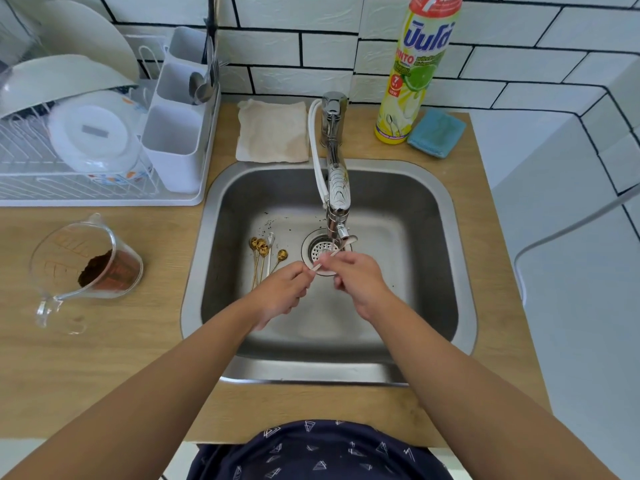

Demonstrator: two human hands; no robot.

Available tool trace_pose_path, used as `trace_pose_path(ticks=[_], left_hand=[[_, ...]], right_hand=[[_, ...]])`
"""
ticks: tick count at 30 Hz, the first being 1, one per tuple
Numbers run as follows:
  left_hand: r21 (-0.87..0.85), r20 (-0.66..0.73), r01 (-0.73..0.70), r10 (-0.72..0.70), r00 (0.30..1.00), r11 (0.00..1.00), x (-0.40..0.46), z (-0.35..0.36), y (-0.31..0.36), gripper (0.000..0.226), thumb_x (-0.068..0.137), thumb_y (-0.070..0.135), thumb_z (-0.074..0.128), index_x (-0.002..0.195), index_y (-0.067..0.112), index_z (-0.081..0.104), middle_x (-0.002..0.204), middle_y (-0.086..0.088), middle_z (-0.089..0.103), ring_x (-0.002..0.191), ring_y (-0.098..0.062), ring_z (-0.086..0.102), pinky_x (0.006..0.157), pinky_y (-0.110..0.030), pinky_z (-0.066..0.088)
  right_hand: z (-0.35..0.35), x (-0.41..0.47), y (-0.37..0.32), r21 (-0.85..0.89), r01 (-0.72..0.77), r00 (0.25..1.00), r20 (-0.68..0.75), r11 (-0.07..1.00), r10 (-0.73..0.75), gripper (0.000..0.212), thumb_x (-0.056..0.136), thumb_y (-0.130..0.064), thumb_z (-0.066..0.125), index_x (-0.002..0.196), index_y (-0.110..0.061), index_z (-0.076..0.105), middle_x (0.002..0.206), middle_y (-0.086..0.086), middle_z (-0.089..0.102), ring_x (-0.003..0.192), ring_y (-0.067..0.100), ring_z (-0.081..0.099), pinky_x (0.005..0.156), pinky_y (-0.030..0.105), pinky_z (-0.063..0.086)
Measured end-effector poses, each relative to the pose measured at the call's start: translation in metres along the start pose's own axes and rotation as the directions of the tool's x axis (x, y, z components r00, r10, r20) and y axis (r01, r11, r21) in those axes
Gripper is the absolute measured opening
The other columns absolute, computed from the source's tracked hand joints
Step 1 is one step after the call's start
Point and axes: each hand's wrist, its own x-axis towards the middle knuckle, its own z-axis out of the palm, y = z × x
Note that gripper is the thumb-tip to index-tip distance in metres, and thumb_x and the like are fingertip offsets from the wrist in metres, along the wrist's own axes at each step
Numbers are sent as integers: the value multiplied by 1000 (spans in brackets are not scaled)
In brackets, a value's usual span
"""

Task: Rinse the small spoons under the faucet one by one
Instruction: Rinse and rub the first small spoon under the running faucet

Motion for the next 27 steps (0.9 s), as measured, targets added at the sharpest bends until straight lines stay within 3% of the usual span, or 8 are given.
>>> trace_pose_path(ticks=[3, 8, 12, 14, 17, 21, 25, 27], left_hand=[[47, -29, -10, 11, 1000, 999, 1, 1, 2, 26, 106, 36, 44, 88, 19, 50, 71, 2, 44, 58, -11, 32, 49, -21, 29], [80, -56, -20, 25, 998, 997, 3, 3, 3, 31, 105, 41, 42, 84, 19, 50, 67, 5, 44, 58, -11, 34, 51, -25, 30], [-86, -33, 84, -87, 996, 993, 4, 3, 5, 32, 105, 35, 39, 81, 17, 51, 57, 4, 37, 45, -10, 26, 43, -24, 19], [-120, -7, 124, -126, 992, 985, 4, 2, 6, 38, 105, 39, 37, 81, 15, 53, 52, 4, 38, 42, -10, 23, 40, -22, 16], [6, -21, 90, -89, 996, 996, 3, 1, 4, 49, 105, 49, 37, 82, 13, 59, 54, -1, 52, 43, -12, 32, 40, -22, 22], [48, -4, 20, -20, 1000, 999, 1, 1, 2, 43, 107, 44, 36, 84, 13, 55, 56, 3, 44, 49, -13, 30, 44, -25, 23], [21, 1, 2, -2, 1000, 1000, 2, 1, 5, 40, 108, 42, 35, 83, 14, 50, 58, 3, 39, 49, -12, 27, 44, -25, 21], [6, 36, -3, 3, 999, 1000, 1, -3, 3, 39, 108, 41, 36, 84, 13, 50, 58, 2, 38, 50, -12, 27, 46, -26, 20]], right_hand=[[-8, 11, -5, 170, 2, 989, -144, 985, 23, 28, 90, -17, 78, 62, -20, 81, 76, -3, 73, 50, 5, 38, 53, 19, 39], [1, -4, 4, -12, 1, 998, 57, 1000, 0, 11, 89, -22, 80, 79, -17, 81, 74, -2, 72, 50, 5, 43, 56, 21, 43], [-10, 11, -2, 271, -11, 990, -135, 962, 49, 26, 92, -16, 76, 66, -16, 79, 87, 2, 79, 47, 2, 41, 54, 18, 41], [-4, 7, 5, 181, -31, 996, -72, 983, 44, 23, 91, -18, 78, 68, -17, 80, 89, 1, 77, 48, 3, 41, 53, 18, 40], [4, -2, 8, 35, 1, 1000, -22, 999, 0, 11, 86, -22, 82, 78, -15, 80, 82, 1, 75, 50, 6, 41, 52, 20, 40], [-7, 12, -2, 146, 16, 979, -203, 989, 14, 17, 92, -22, 77, 79, -12, 78, 88, 5, 78, 46, 4, 37, 50, 18, 38], [6, 1, 6, -20, -13, 1000, 21, 1000, 13, 14, 90, -23, 79, 87, -10, 81, 79, -2, 74, 46, 3, 45, 51, 18, 44], [2, 6, 1, 42, -12, 999, -32, 999, 14, 16, 93, -22, 76, 90, -6, 79, 78, -4, 77, 47, 2, 46, 51, 17, 45]])
